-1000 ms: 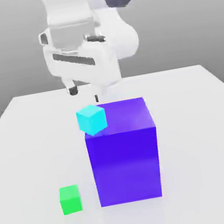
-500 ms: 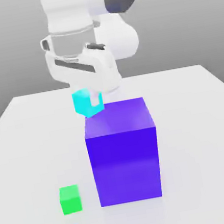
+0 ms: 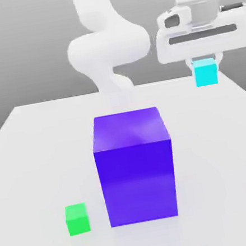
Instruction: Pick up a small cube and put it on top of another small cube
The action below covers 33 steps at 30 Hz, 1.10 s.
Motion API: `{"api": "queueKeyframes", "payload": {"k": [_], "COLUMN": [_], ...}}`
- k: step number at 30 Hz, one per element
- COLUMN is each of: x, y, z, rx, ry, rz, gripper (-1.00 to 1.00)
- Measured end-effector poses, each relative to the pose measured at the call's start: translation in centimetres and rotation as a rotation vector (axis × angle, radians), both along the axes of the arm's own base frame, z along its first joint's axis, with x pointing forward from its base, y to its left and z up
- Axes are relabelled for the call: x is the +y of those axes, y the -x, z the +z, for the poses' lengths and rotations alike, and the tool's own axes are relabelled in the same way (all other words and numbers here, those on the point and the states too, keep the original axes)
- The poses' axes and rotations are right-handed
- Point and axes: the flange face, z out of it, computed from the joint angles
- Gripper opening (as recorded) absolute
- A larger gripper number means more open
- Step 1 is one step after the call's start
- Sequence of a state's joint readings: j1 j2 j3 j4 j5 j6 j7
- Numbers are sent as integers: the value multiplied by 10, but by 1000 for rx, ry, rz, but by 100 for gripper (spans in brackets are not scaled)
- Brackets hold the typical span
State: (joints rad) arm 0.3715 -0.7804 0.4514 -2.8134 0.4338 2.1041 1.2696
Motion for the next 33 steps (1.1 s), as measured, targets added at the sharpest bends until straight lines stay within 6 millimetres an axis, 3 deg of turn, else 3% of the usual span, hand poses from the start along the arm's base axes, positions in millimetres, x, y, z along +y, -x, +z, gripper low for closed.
{"api": "queueKeyframes", "payload": {"k": [4,9,13,18,25,31,32,33], "x": [39,70,81,81,65,65,65,65], "y": [51,115,161,209,249,250,250,250], "z": [-23,-59,-92,-136,-199,-199,-199,-199], "rx": [-3,-6,-9,-18,-42,-43,-44,-44], "ry": [3,15,28,49,81,81,81,81], "rz": [196,429,607,817,1079,1079,1079,1079], "gripper": [-100,-100,-100,-100,-100,-100,100,100]}}
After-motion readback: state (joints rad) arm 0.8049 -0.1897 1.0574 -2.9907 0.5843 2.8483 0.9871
